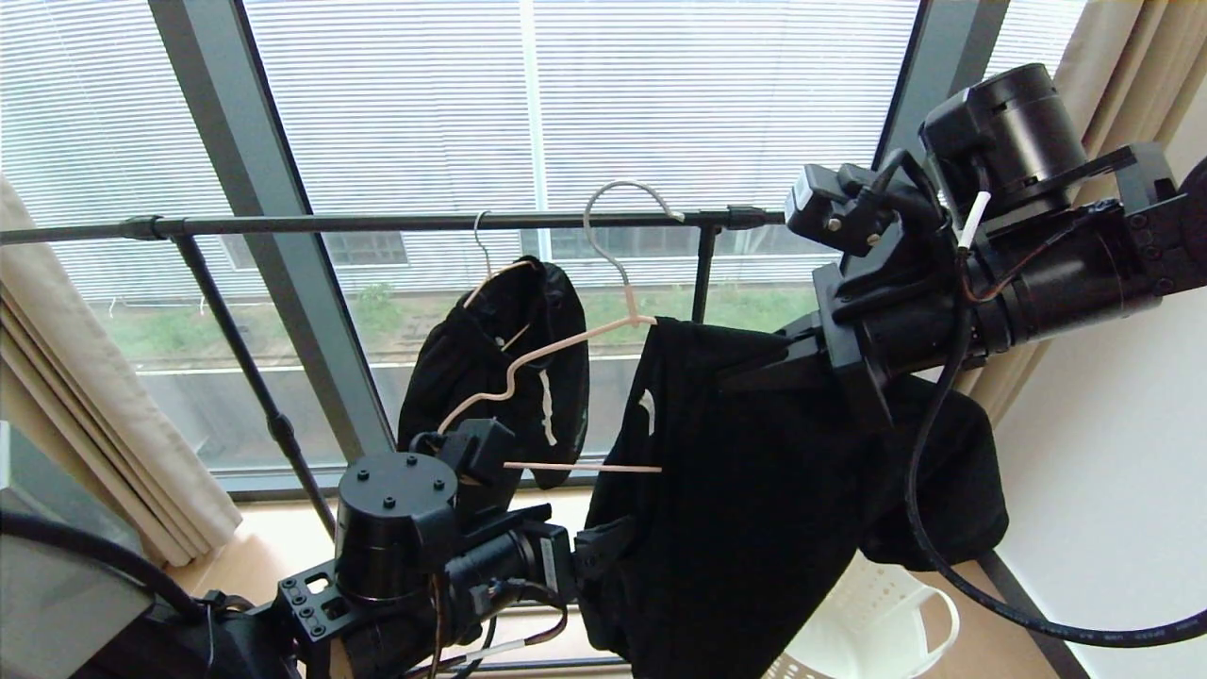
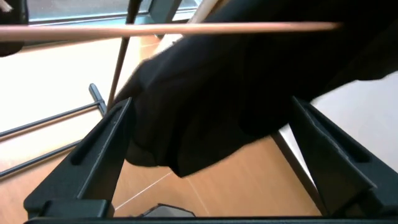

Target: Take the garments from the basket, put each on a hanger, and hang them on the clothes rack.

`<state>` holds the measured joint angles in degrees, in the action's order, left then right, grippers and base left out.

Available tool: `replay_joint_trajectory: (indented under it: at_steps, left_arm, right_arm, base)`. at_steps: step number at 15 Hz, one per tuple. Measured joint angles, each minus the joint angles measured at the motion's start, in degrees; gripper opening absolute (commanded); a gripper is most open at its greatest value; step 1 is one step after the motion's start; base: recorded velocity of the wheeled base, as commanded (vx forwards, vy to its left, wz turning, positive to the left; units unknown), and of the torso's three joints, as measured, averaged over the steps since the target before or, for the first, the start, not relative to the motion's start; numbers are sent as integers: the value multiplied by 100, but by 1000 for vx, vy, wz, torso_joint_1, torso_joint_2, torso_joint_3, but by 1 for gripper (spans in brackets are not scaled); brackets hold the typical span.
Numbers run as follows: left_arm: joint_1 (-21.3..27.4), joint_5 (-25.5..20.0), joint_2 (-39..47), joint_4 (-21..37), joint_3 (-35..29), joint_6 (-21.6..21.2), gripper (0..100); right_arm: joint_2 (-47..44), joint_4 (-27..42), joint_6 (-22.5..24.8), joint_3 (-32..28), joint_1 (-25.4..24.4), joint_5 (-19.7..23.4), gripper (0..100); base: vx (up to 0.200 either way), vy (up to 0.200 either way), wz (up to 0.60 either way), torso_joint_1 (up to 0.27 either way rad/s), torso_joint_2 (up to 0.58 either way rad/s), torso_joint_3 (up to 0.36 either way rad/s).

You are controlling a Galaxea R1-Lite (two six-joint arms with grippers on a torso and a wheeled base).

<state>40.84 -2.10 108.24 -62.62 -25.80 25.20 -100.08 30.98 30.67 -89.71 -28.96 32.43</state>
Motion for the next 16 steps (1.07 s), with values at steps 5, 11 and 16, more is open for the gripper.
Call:
replay_joint_trajectory:
  at_steps: [5,11,16]
  left_arm:
    - [95,115,96,-5,13,-16,100]
    - [218,228,243,-82,39,-224,100]
    - [221,340,427,-84,63,-464,100]
  right_arm:
    - [108,-5,-5,11,-5,9,0]
    - [135,-197,-5,21,-2,15,0]
    - [213,-240,-18,29,41,68,0]
  base:
    - [0,0,0,0,0,0]
    - [0,0,0,0,0,0]
    - [0,0,0,0,0,0]
